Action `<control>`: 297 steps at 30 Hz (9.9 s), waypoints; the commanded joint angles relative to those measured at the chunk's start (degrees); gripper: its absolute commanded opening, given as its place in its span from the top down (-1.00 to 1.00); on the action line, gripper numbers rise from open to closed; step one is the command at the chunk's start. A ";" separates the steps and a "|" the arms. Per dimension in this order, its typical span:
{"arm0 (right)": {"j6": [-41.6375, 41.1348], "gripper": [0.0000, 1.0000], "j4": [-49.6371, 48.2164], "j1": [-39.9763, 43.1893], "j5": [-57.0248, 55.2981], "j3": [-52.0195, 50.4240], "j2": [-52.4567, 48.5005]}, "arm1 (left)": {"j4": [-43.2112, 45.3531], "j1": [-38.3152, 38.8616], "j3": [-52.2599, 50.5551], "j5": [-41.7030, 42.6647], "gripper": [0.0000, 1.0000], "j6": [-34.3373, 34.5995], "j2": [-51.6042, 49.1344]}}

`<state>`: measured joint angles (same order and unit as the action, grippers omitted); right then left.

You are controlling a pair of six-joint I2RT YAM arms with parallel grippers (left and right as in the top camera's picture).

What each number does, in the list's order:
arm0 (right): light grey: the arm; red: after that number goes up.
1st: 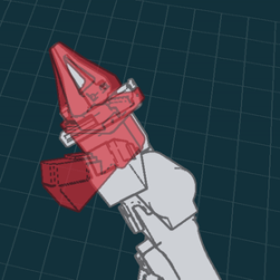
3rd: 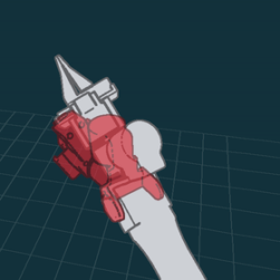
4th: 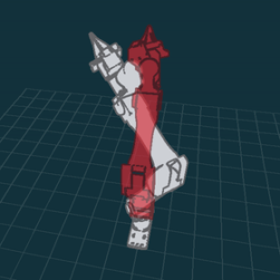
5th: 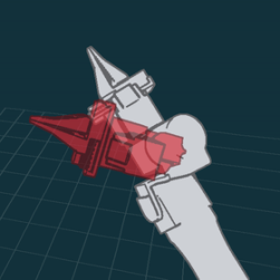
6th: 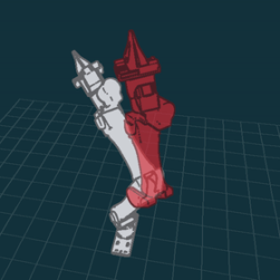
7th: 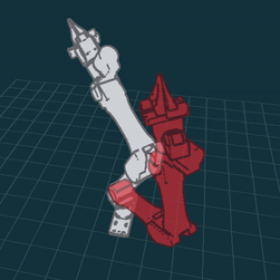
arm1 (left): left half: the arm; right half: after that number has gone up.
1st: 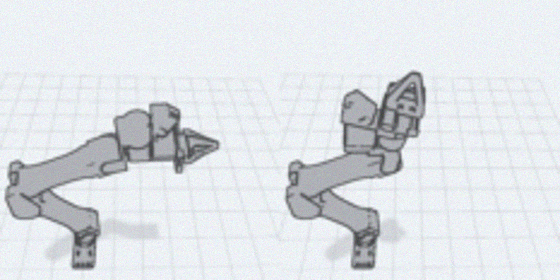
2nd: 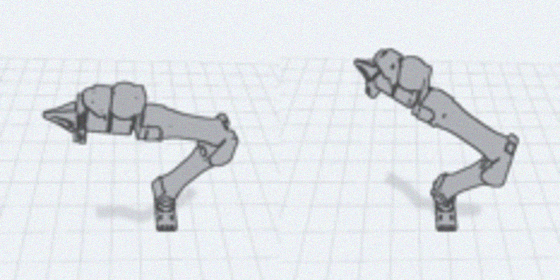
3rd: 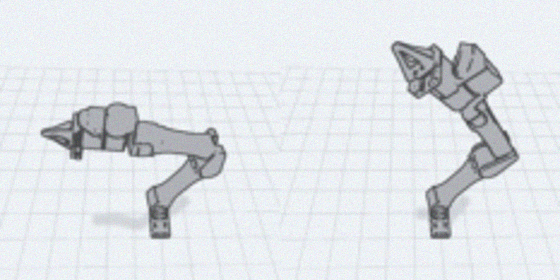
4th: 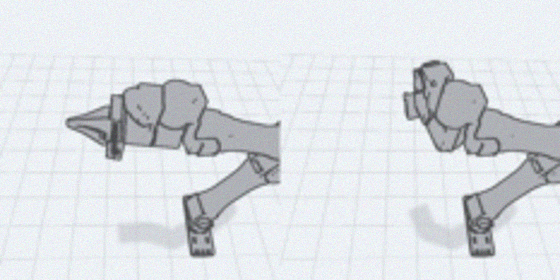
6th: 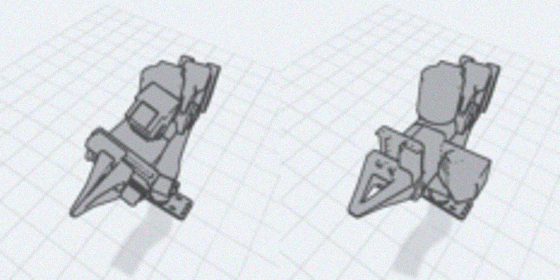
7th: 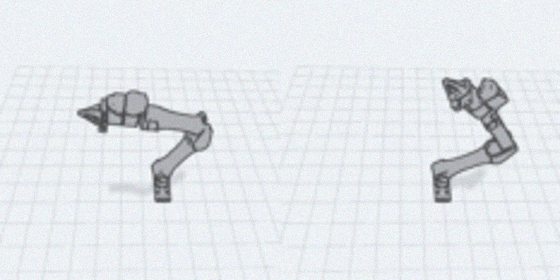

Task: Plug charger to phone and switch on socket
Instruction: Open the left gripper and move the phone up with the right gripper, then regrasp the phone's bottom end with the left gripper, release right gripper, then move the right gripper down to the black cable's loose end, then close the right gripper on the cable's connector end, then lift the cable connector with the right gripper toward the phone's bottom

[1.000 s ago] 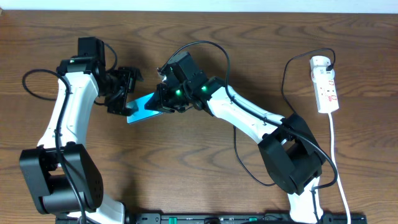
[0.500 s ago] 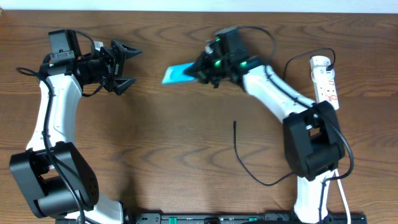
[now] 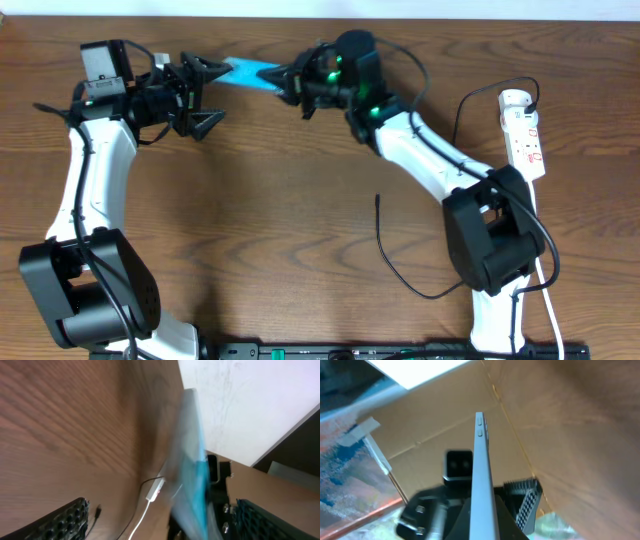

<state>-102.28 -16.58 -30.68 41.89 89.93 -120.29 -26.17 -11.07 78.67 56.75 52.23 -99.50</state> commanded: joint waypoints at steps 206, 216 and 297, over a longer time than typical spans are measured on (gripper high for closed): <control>69.96 0.40 70.07 3.63 -31.23 -14.14 4.85 | 12.96 -3.58 0.28 23.17 0.86 -13.90 -5.57; 69.96 0.71 70.07 3.58 -31.23 -14.14 4.85 | 12.96 -3.58 0.28 23.19 0.86 -13.90 -5.57; 104.83 0.97 62.12 5.07 42.32 3.10 4.87 | 28.04 1.25 0.31 21.46 0.86 -11.82 -5.55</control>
<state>6.00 46.02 -25.32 80.73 93.23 -115.50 0.05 -9.76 78.30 79.92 36.69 -105.45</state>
